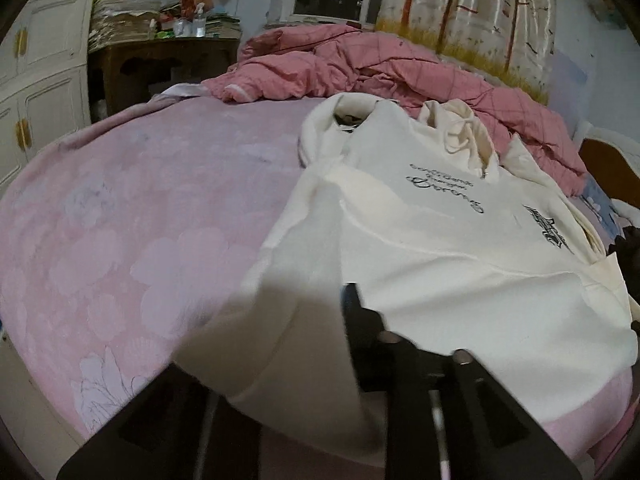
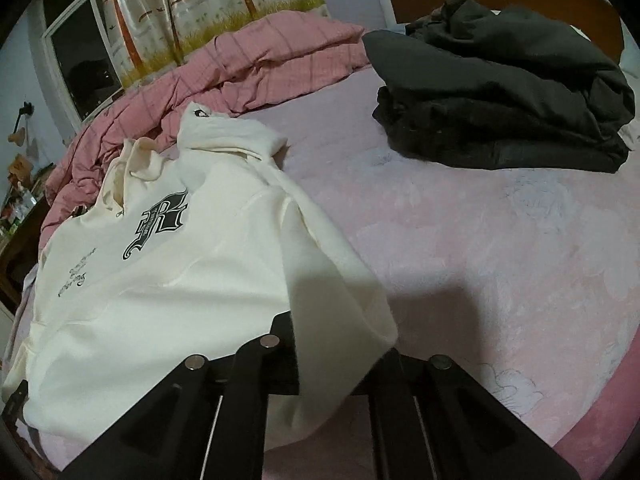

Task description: Fold large clothes

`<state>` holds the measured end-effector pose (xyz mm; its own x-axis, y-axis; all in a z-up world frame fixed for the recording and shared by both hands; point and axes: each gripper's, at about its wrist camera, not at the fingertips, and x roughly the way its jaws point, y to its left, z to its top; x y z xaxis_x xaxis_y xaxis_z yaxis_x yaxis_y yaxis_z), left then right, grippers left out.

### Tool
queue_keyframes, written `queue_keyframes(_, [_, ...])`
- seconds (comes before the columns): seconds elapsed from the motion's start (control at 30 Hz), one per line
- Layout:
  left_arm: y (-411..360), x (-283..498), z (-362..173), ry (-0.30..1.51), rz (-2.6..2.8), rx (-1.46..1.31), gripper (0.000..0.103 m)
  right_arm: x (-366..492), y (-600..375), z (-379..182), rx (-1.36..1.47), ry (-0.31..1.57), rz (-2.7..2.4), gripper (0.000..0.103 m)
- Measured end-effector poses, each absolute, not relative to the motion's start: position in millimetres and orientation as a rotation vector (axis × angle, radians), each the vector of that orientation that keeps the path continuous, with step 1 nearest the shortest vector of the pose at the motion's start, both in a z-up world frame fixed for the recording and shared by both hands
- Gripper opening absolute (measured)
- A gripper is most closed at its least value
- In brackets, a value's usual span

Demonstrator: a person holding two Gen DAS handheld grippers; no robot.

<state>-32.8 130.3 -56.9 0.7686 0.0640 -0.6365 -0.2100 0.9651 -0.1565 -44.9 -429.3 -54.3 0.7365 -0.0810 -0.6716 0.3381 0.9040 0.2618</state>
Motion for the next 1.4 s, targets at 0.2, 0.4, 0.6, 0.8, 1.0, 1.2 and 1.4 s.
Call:
queue_keyframes(0.2, [143.0,-50.0,-52.7,0.634,0.277,-0.192,0.065,-61.0,-443.5,-56.7,0.403,0.717,-0.281,0.043])
queue_keyframes(0.4, [160.3,-54.2,-30.2,0.561,0.442,-0.136,0.071,-85.6,-436.1,-16.8,0.314,0.638,-0.406,0.049])
queue_keyframes(0.6, [153.3,-43.5,16.7,0.441,0.366,-0.137,0.07,-86.7,-407.1,31.1,0.261,0.535,-0.314,0.053])
queue_keyframes(0.8, [120.3,-22.3,54.6,0.341,0.277,-0.07,0.075,-59.5,-355.1,59.1,0.188,0.492,-0.171,0.053])
queue_keyframes(1.0, [128.1,45.7,52.4,0.42,0.288,-0.044,0.077,-14.7,-302.0,72.4,0.149,0.489,-0.039,0.053])
queue_keyframes(1.2, [133.1,130.5,92.3,0.406,0.165,-0.144,0.075,82.3,-238.2,119.4,0.195,0.493,0.091,0.053])
queue_keyframes(1.4, [138.1,221.7,101.4,0.497,0.127,-0.172,0.075,182.3,-162.6,137.7,0.205,0.502,0.108,0.058])
